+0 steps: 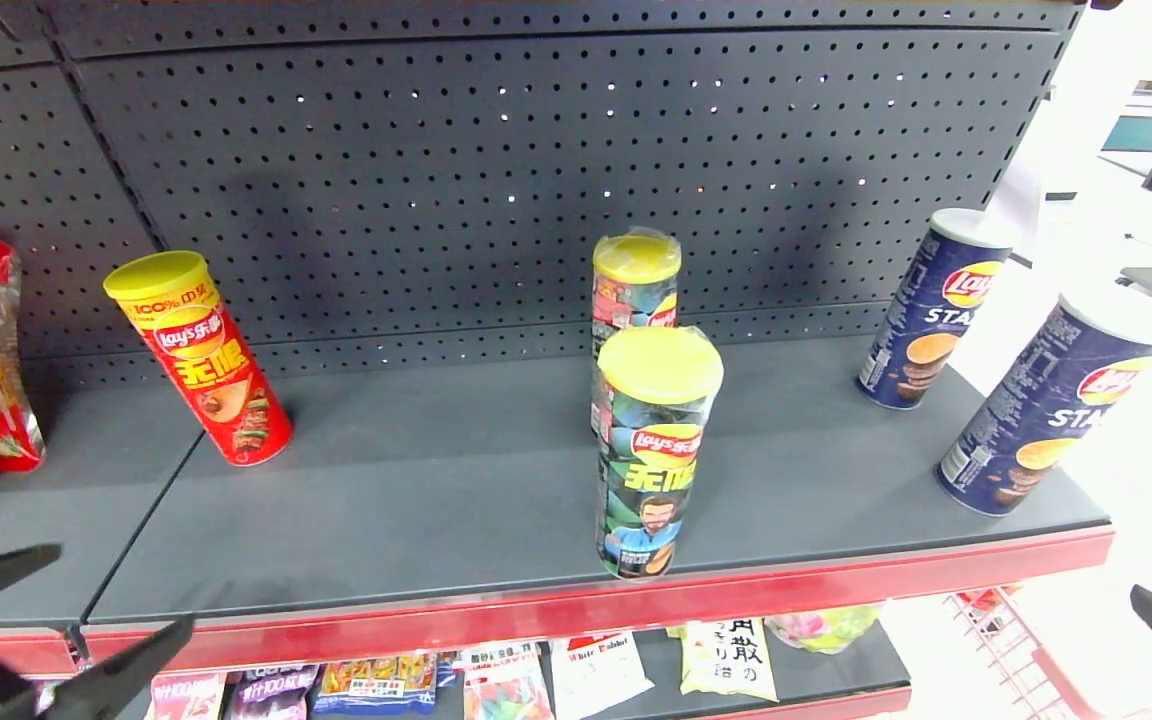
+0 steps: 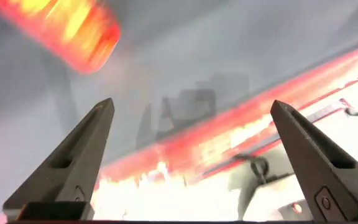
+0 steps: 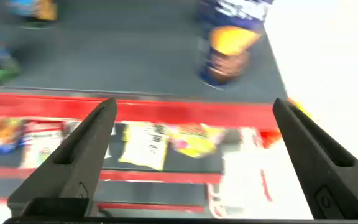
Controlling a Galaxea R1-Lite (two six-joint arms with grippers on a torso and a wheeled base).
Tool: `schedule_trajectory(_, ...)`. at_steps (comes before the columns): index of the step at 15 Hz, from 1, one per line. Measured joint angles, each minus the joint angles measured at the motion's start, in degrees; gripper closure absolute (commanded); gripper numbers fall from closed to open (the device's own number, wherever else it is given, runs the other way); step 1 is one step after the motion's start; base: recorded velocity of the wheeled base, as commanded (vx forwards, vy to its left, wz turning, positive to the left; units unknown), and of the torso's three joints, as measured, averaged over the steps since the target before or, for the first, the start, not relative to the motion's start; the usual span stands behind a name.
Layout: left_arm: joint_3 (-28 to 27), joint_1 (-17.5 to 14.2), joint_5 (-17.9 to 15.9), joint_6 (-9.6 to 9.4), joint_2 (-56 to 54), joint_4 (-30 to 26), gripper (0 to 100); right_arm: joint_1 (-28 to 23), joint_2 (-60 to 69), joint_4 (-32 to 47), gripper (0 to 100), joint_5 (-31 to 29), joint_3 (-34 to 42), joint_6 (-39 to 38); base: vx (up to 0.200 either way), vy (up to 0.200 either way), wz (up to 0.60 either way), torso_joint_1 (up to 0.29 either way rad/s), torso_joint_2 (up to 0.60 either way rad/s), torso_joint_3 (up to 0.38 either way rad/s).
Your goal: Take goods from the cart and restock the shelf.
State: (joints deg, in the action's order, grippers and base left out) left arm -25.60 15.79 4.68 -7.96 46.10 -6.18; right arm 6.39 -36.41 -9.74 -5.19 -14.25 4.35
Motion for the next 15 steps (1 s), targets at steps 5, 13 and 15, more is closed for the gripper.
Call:
schedule_trajectory(5,3.9,-7.0,7.4,3.12,-26.8,-21.4,0,-2.5,0.8,0.9,0,0.4,1.3,1.8,0.0,0.0,0.0,0.0,0.0,0.0)
schedule_trajectory(13,1.2,-7.5,8.0,-1.69,-32.0,-23.2,0,-2.7,1.1,0.9,0,0.6,1.5,1.8,-0.05,0.0,0.0,0.001,0.0,0.0)
schedule_trajectory(15,1.2,-7.5,7.9,-1.8,-32.5,-23.1,0,-2.6,1.2,1.0,0,0.6,1.6,1.9,-0.2,0.0,0.0,0.01,0.0,0.002)
